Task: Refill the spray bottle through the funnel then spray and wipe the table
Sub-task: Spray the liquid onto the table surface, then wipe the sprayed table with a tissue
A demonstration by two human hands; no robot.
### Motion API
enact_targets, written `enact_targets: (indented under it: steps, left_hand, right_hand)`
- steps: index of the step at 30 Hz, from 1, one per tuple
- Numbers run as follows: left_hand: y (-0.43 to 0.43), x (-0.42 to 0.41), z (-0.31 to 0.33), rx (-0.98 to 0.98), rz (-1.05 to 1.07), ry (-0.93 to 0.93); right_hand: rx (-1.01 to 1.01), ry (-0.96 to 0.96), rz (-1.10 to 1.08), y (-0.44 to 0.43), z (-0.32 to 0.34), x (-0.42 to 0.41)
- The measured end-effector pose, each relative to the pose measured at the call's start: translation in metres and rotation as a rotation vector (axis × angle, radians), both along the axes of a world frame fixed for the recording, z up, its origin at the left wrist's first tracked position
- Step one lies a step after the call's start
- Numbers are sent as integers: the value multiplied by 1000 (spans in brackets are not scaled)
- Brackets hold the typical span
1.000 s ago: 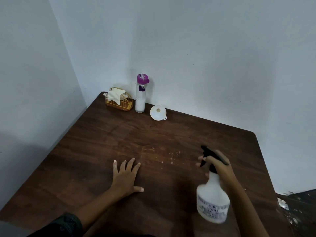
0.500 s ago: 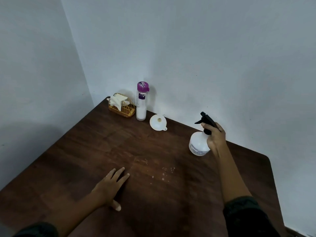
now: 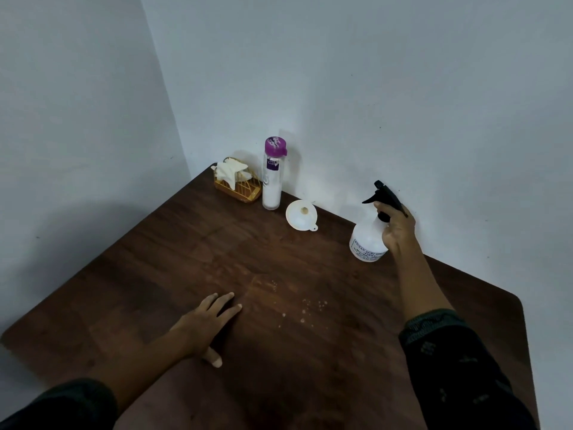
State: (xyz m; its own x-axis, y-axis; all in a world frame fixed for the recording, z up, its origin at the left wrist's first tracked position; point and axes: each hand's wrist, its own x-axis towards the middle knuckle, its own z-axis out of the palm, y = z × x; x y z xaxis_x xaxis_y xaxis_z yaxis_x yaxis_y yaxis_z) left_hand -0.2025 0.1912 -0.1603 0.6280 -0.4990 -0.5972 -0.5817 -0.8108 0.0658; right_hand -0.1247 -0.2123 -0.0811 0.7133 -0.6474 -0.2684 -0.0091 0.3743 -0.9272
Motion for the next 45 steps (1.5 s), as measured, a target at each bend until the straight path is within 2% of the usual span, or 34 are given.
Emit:
enact_targets:
  steps: [14, 17, 21, 23, 26, 33, 37, 40, 45]
  left_hand:
    - [-1, 1, 4, 28, -32, 8]
    - [0, 8, 5, -6, -74, -33]
    - [23, 44, 10, -134, -37, -112]
    - [41, 71, 15, -139, 87, -125]
    - [66, 111, 23, -77, 233, -61]
    - [90, 158, 19, 46, 197, 50]
    - [87, 163, 15, 45, 189, 66]
    - [88, 165, 13, 31, 182, 64]
    - [87, 167, 11, 26, 162, 62]
  right_hand:
    - [-316, 234, 98, 4, -17, -43]
    - [-358, 329, 39, 8, -19, -51]
    - [-281, 397, -199, 37, -17, -59]
    - [-259, 401, -144, 66, -16, -56]
    - [-314, 396, 54, 119, -17, -43]
    - [-414, 409, 418, 225, -18, 38]
    - [-381, 333, 380, 271, -16, 103]
    - [-276, 304, 371, 295, -13, 144]
    - [-150, 330, 410, 313, -19, 178]
